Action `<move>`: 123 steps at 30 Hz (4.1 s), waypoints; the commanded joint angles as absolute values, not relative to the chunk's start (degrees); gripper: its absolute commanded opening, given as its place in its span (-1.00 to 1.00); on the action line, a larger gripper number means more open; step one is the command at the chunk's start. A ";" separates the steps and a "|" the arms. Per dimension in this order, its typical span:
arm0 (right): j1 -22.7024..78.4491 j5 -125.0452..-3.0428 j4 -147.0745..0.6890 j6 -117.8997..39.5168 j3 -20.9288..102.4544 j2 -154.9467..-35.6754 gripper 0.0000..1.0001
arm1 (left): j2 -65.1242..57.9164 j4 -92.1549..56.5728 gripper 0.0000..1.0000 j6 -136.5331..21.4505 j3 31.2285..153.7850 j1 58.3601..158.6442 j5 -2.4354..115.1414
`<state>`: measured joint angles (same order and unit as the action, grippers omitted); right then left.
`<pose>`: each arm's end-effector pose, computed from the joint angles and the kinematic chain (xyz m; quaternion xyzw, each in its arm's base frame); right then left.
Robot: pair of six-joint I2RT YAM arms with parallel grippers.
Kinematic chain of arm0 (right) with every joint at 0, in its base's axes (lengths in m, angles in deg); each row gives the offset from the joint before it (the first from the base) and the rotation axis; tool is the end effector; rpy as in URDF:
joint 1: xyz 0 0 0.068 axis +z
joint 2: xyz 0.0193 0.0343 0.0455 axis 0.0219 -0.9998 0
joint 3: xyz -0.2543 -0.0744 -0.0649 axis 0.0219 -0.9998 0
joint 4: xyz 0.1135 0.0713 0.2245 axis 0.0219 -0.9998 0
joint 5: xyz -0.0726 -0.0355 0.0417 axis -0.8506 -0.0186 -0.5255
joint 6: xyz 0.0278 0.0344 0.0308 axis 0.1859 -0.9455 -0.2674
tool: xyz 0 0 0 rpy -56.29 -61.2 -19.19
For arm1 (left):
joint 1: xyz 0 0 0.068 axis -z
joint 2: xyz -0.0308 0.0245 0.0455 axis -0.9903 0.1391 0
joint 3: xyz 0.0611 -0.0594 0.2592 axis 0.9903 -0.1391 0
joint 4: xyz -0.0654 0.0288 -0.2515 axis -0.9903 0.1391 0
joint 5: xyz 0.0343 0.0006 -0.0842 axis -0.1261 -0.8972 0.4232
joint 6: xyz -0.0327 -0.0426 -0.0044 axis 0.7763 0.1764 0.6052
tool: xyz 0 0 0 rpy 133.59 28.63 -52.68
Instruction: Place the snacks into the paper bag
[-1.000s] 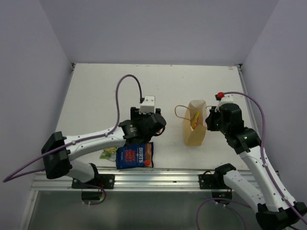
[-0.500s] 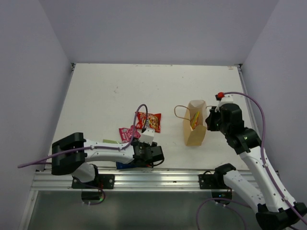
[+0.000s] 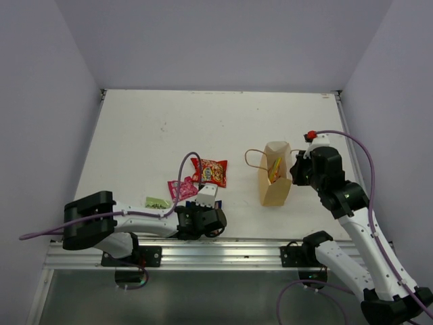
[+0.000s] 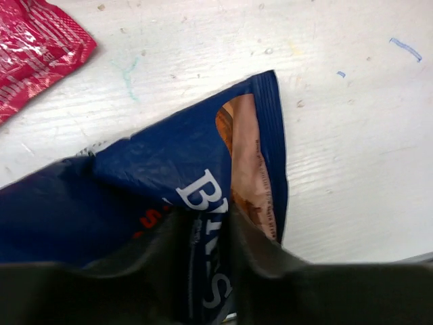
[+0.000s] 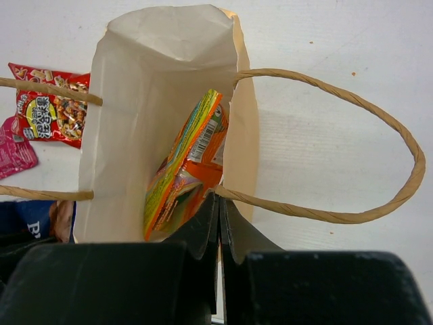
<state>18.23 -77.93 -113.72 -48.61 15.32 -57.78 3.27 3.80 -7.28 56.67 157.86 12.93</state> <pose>0.1478 0.0481 0.3214 0.0003 0.8839 0.0967 0.4575 0.0787 -0.2286 0.1470 0.0499 0.9324 -0.0826 0.3484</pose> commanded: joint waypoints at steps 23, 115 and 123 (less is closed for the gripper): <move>18.43 -76.17 -113.11 -47.49 15.05 -58.35 -1.00 | 2.83 -0.36 -1.00 -46.14 101.82 160.75 -0.20; 18.43 -76.69 -113.29 -47.85 14.70 -57.03 -1.00 | 26.72 -74.49 0.12 -6.55 83.62 134.74 68.84; 18.43 -76.52 -113.29 -47.85 14.52 -57.03 -1.00 | 26.64 -60.27 0.31 -6.53 89.06 133.42 65.41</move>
<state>18.23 -77.03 -113.70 -48.39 15.24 -57.54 27.07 -67.41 -5.70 84.37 134.16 67.86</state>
